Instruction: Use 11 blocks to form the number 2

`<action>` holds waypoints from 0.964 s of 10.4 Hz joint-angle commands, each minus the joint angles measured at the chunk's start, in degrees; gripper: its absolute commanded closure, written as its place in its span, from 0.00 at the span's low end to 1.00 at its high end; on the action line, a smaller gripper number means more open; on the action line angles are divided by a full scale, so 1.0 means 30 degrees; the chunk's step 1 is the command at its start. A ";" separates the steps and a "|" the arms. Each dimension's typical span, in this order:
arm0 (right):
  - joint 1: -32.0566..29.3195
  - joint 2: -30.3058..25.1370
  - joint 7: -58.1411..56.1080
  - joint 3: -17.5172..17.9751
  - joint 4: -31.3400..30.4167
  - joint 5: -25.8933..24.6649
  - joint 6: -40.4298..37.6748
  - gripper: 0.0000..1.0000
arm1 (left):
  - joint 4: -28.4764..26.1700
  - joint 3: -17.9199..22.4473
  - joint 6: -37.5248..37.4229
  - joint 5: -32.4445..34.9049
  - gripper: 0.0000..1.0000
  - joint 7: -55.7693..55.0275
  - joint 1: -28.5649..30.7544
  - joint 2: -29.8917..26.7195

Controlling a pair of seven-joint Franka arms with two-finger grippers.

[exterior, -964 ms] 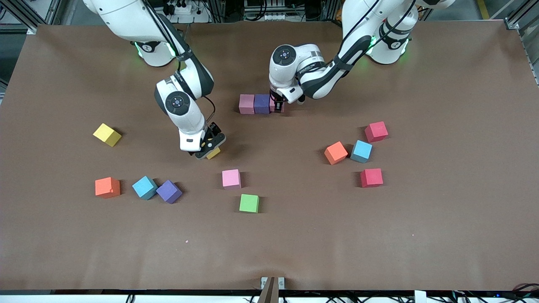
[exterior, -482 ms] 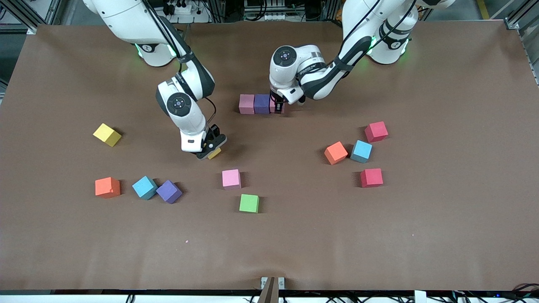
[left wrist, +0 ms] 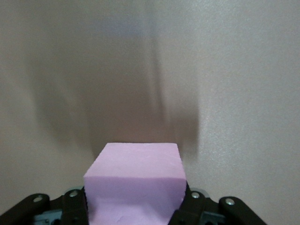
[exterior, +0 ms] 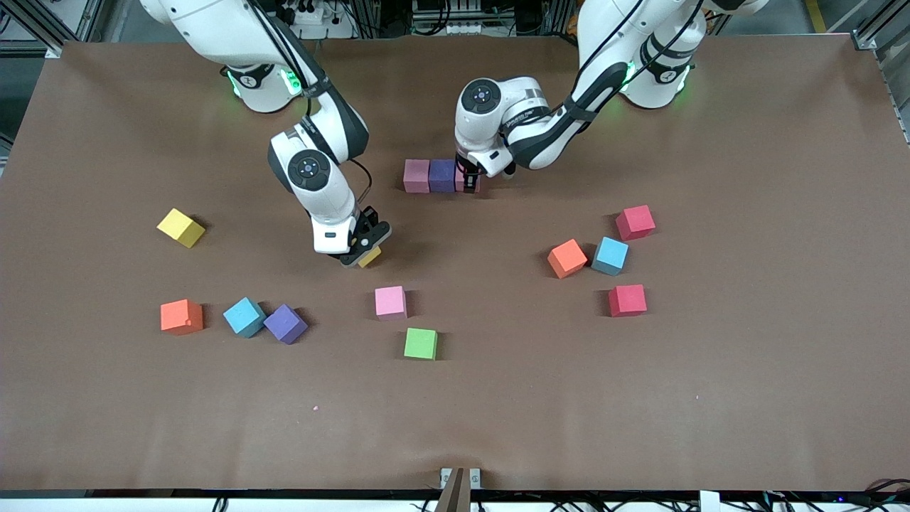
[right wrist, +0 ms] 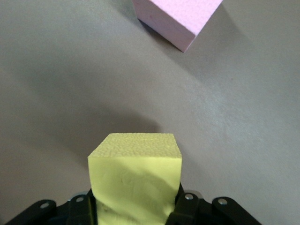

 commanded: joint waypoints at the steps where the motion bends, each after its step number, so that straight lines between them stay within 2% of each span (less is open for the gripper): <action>1: -0.0088 -0.0591 0.0859 0.0137 0.0383 -0.0127 -0.1101 0.82 | 0.0179 0.0127 0.0170 0.0901 0.00 -0.2579 -0.0207 0.0183; 3: -0.0001 -0.0708 0.2171 0.0253 0.0384 -0.0127 -0.1130 0.82 | 0.0150 0.0126 -0.0092 0.0901 0.00 -0.2811 -0.0439 0.0008; 6: 0.1461 -0.0856 0.6652 0.0401 0.0558 -0.0127 -0.1189 0.82 | 0.0179 0.0039 -0.1089 0.0901 0.00 -0.2960 -0.0412 -0.0519; 10: 0.1172 -0.0533 0.7426 0.0723 0.0940 -0.0127 -0.1189 0.82 | 0.0354 -0.0049 -0.2259 0.0785 0.00 -0.2902 -0.0324 -0.0988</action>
